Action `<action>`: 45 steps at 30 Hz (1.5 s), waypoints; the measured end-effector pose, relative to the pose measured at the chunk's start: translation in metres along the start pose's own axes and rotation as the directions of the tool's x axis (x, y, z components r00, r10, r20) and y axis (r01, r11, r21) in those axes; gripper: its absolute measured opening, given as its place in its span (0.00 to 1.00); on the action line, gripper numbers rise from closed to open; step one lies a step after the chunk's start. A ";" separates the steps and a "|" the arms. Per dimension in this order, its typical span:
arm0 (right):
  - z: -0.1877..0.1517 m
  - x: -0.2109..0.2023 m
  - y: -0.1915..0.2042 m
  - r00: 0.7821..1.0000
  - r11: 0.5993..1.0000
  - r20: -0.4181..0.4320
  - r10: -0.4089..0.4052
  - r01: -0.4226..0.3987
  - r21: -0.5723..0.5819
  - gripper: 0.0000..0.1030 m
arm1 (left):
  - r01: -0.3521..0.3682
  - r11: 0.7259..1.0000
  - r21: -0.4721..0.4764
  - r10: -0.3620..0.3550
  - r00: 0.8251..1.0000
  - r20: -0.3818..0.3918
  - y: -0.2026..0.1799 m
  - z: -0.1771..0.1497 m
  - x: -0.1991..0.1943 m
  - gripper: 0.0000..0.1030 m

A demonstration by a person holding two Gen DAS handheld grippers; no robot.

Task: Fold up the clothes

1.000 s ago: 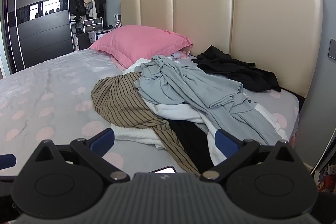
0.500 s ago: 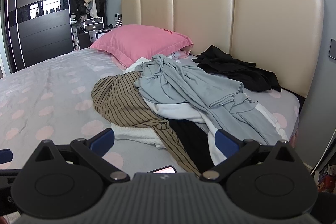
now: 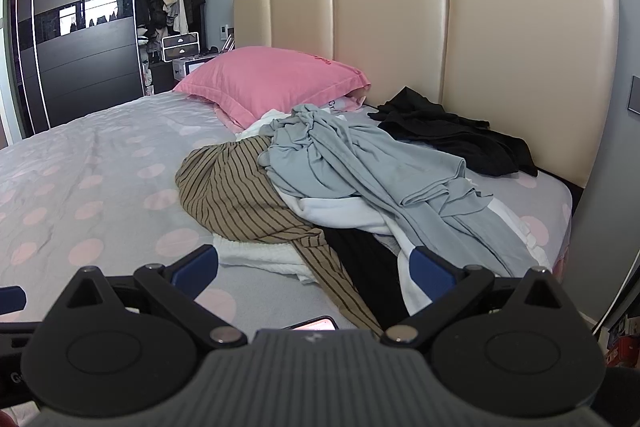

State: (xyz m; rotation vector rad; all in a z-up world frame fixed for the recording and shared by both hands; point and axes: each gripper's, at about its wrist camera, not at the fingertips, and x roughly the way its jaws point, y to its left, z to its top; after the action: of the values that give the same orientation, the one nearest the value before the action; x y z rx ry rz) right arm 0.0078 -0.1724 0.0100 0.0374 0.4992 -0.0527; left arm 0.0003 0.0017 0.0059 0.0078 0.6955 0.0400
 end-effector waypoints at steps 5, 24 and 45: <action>0.000 0.000 0.000 1.000 1.000 0.001 0.001 -0.001 -0.001 0.99 | 0.019 1.000 -0.015 -0.019 1.000 -0.005 0.001 0.000 0.000 0.84; -0.001 -0.001 0.000 1.000 1.000 0.007 0.013 -0.013 0.002 0.99 | 0.022 0.999 -0.047 -0.023 1.000 -0.011 0.001 0.001 -0.002 0.81; -0.001 0.001 0.002 1.000 1.000 -0.001 0.014 -0.014 -0.008 0.99 | 0.001 0.999 -0.048 -0.001 1.000 -0.001 0.006 0.001 0.000 0.81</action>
State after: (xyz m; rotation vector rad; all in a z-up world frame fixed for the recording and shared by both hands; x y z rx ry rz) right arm 0.0079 -0.1703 0.0087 0.0329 0.5003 -0.0367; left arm 0.0008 0.0080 0.0069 -0.0389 0.6958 0.0558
